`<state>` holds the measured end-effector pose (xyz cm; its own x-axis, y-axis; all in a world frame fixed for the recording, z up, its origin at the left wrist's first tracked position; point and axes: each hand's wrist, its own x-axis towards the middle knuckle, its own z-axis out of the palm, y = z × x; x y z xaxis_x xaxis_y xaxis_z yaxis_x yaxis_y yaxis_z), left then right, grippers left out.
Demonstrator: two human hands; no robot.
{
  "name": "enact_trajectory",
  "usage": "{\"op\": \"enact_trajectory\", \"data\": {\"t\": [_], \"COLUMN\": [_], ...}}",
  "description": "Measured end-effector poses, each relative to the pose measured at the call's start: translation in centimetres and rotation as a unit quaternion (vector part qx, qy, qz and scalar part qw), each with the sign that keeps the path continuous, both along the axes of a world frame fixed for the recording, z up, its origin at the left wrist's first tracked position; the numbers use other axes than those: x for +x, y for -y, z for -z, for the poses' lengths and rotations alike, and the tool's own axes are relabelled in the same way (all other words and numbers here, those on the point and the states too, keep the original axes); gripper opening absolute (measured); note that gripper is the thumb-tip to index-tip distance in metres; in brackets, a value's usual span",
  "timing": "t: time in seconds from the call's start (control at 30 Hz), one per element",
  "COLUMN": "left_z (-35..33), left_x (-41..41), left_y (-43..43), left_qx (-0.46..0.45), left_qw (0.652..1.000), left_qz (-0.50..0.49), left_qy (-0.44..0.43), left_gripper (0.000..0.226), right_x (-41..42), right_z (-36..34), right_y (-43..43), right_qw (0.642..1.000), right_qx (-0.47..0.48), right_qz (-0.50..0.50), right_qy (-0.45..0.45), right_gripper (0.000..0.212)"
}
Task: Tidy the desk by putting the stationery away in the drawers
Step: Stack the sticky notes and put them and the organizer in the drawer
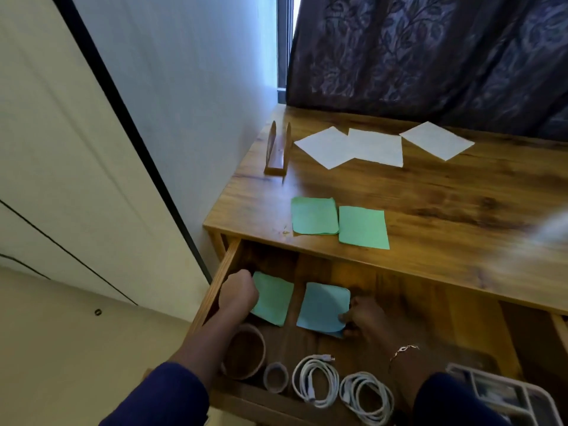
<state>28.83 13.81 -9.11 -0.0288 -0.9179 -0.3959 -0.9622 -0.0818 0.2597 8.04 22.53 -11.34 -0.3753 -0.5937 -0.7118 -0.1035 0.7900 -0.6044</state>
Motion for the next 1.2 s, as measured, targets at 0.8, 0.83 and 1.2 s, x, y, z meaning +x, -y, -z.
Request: {"op": "enact_trajectory", "data": {"t": [0.8, 0.83, 1.2], "left_z": [2.9, 2.9, 2.0], "left_x": [0.2, 0.2, 0.0], "left_y": [-1.2, -1.2, -1.1], "left_qx": [-0.013, -0.011, -0.019], "left_qw": [0.960, 0.961, 0.953], "left_qz": [0.276, 0.273, 0.290], "left_qy": [0.054, 0.053, 0.088], "left_gripper": [0.055, 0.054, 0.046], "right_x": [5.9, 6.2, 7.2], "right_z": [1.3, 1.4, 1.8], "right_y": [-0.3, -0.2, 0.0], "right_qw": [0.793, 0.794, 0.798], "right_qx": [-0.082, -0.083, -0.084], "right_qz": [-0.453, -0.453, -0.450], "right_qy": [-0.398, -0.396, -0.393], "right_gripper": [0.058, 0.058, 0.058]}}
